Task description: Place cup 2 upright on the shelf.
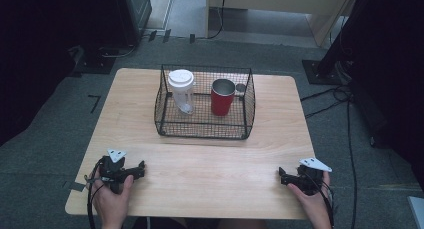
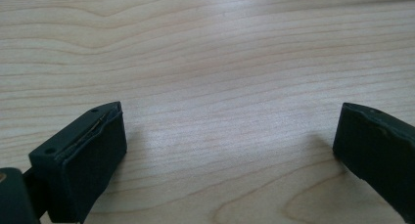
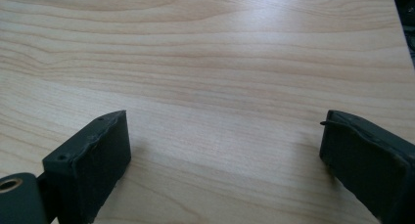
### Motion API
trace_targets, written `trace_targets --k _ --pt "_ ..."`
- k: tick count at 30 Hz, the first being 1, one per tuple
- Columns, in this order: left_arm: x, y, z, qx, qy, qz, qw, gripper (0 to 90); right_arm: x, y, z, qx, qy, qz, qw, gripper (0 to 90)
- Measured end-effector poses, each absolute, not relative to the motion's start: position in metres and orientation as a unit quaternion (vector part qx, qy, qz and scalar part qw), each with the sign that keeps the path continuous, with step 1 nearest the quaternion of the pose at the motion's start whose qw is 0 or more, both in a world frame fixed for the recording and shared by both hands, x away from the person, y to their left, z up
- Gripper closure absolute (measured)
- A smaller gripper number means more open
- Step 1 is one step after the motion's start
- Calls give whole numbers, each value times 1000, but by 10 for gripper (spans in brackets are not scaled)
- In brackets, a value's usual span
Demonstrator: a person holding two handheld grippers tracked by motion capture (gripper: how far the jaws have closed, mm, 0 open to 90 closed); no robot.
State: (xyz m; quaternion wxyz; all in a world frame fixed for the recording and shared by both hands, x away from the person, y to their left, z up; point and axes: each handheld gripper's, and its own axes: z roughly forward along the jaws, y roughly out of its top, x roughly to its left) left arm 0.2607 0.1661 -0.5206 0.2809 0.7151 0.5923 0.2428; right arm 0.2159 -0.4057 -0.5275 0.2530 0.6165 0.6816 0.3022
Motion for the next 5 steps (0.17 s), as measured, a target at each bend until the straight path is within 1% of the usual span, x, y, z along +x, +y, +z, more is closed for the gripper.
trace_targets --k 5 --pt "261 166 -521 715 592 243 281 0 216 -406 -528 618 680 302 255 47"
